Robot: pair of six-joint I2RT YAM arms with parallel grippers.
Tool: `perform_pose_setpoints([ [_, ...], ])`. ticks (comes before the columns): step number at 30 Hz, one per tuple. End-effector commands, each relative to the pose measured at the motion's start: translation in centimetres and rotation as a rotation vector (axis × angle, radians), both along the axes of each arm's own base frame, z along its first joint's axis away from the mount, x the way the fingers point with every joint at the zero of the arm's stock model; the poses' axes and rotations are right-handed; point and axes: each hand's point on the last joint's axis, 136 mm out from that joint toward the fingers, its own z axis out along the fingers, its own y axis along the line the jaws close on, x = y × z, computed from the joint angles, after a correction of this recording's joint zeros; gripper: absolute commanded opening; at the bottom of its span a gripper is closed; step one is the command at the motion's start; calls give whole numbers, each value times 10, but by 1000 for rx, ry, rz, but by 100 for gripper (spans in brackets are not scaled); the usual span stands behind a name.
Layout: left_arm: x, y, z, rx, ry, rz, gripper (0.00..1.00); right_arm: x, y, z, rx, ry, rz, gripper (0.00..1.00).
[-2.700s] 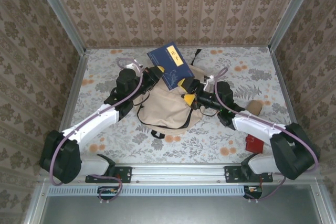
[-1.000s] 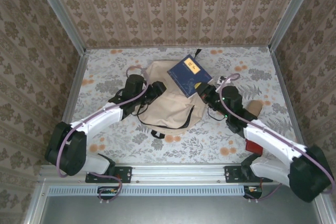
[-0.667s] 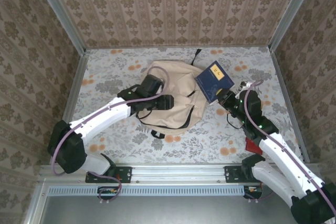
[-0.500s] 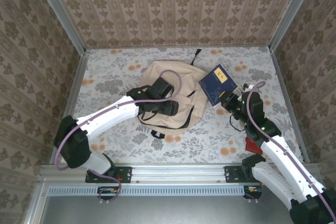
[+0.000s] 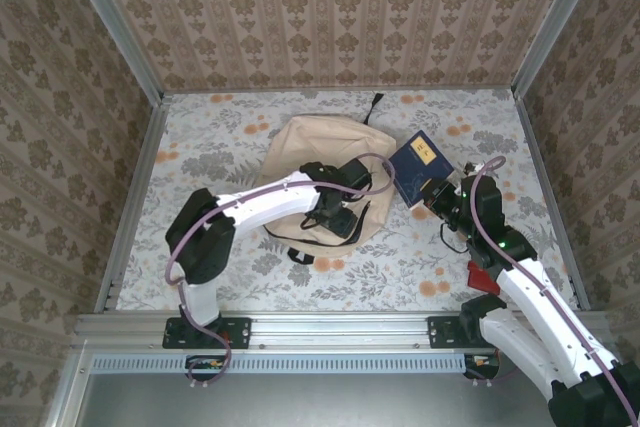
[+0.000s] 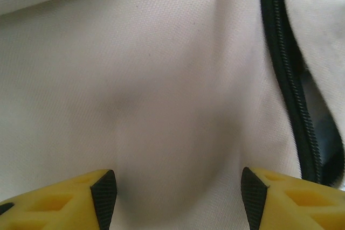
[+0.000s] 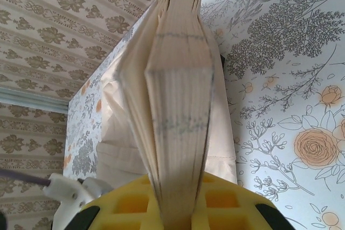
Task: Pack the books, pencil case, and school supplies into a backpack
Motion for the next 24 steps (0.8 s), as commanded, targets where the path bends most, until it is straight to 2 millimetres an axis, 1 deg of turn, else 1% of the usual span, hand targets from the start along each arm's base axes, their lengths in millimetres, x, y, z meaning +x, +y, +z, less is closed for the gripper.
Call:
perform_pose_setpoints([
  [1,7,12,3,114,-23,-22,61,-1,1,5,-3,-34,20,11],
  [3,8,9,2,111,-21,-26,55,-1,0,4,-5,-31,19,12],
  [6,9,3,4,87,-21,-34,38,-1,0,4,-7,-29,17,12],
  [8,11,1,9,76,-33,-35,26,-1,-1,3,-8,-27,16,12],
  [10,13,0,15,63,-49,-37,18,-1,-2,3,-11,-23,11,12],
  [12,16,-6,24,29,-69,-46,11,-2,-4,3,-17,-21,4,12],
  [16,25,-20,47,-65,-117,-55,5,-7,-16,4,-49,-13,-36,12],
  [18,34,-26,61,-113,-146,-41,2,-11,-23,7,-74,-9,-56,12],
  [21,52,-36,86,-215,-200,-8,0,-19,-37,10,-125,8,-99,11],
  [24,74,-52,114,-356,-239,32,0,-25,-49,12,-172,28,-131,11],
])
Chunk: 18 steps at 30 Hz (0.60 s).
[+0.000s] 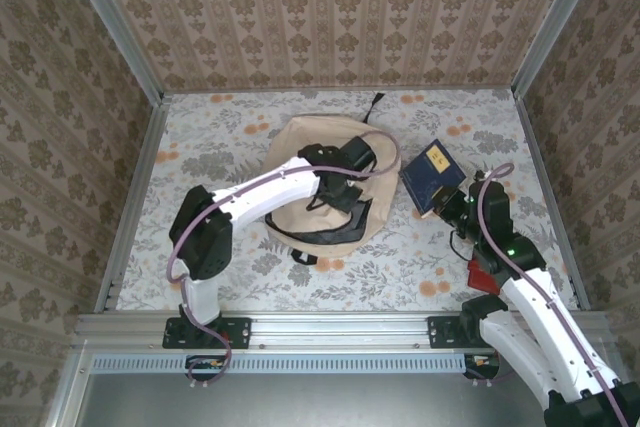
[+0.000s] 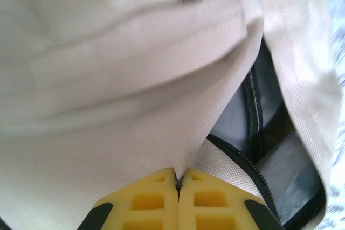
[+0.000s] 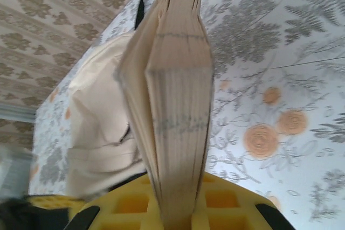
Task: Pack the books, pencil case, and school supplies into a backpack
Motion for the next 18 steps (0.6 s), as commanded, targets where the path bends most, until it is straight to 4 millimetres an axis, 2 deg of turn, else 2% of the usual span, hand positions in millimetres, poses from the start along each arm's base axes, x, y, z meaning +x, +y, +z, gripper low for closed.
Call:
perform_pose_setpoints([
  [1,33,-33,69,-279,-113,28,0,-6,-20,20,-86,-21,-52,11],
  [5,63,-52,95,-407,-152,61,0,-13,-23,24,-96,-15,-41,11],
  [9,87,-59,100,-438,-157,94,0,-18,-14,34,-65,-43,23,11],
  [12,96,-66,103,-480,-142,91,0,-23,5,41,-14,-55,133,12],
  [16,100,-76,116,-530,-148,60,0,-31,47,59,126,-120,348,11],
  [18,101,-80,123,-551,-157,47,0,-35,57,63,182,-138,400,11],
])
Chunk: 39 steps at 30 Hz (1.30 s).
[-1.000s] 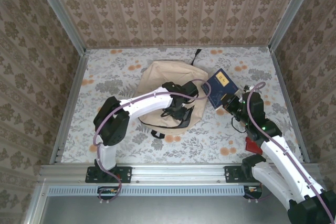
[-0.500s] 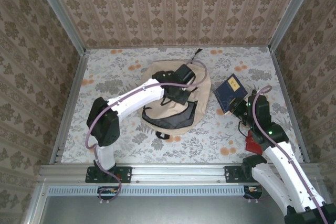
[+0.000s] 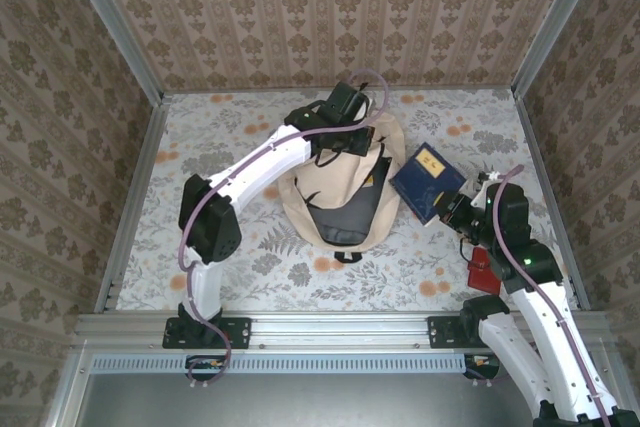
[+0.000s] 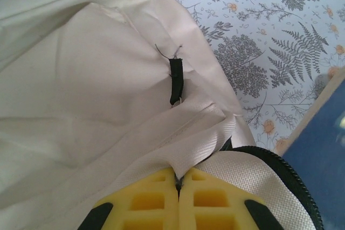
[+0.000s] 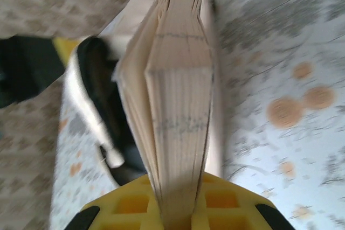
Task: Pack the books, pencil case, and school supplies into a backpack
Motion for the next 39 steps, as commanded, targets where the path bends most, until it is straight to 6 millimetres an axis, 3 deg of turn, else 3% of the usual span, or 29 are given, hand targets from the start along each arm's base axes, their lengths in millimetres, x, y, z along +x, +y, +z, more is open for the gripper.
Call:
perform_pose_setpoints([
  [1,9,-19,47,-139,-73,-28,0,-8,35,36,143,-112,190,11],
  [12,1,-19,60,-177,-61,-79,0,3,42,-9,197,87,176,11],
  [19,-4,-22,64,-203,-47,-105,0,18,66,-13,318,82,263,12],
  [24,-5,-22,61,-214,-24,-99,0,43,77,-12,314,49,232,12],
  [30,-5,-20,62,-237,1,-71,0,94,80,-13,419,-28,45,14],
  [36,-3,-16,65,-284,35,-42,0,124,104,-30,388,-8,-64,14],
  [39,-1,-13,65,-295,45,-29,0,136,104,-48,338,14,-166,14],
])
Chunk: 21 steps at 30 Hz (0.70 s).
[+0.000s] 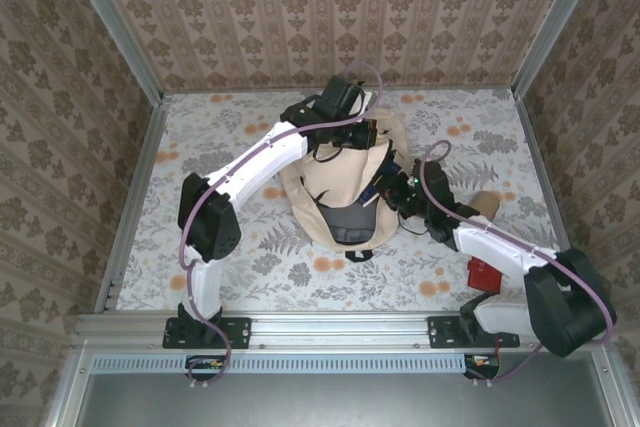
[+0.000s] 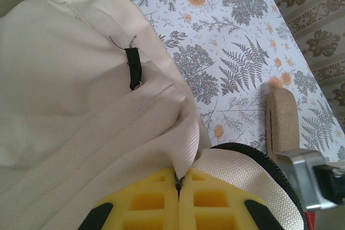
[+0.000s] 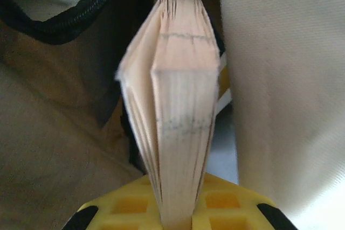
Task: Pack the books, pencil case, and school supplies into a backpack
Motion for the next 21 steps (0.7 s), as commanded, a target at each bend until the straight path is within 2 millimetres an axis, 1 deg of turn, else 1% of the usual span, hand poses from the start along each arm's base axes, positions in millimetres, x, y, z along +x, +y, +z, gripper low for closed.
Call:
perform_pose_setpoints([
  [1,3,2,48,-128,-50,16,0,36,-7,28,11,-108,-196,14],
  [2,3,3,48,-130,-47,17,0,40,-7,24,11,-104,-217,14],
  [4,4,7,49,-138,-45,24,0,49,-4,7,14,-75,-239,14],
  [6,5,9,48,-141,-41,26,0,58,4,0,36,-59,-237,14],
  [10,8,13,46,-162,-21,46,0,73,16,-4,47,-63,-254,16],
  [13,10,9,48,-213,5,42,0,84,19,-8,32,-60,-283,17],
  [16,12,8,49,-221,9,39,0,91,28,-12,41,-44,-266,19],
  [18,14,10,48,-223,12,42,0,93,36,-15,56,-29,-236,22],
  [19,15,11,47,-223,14,45,0,93,41,-17,63,-22,-215,26],
  [20,16,12,47,-224,15,49,0,92,44,-19,69,-12,-195,31],
  [21,16,13,46,-224,18,51,0,91,47,-20,74,-3,-175,39],
])
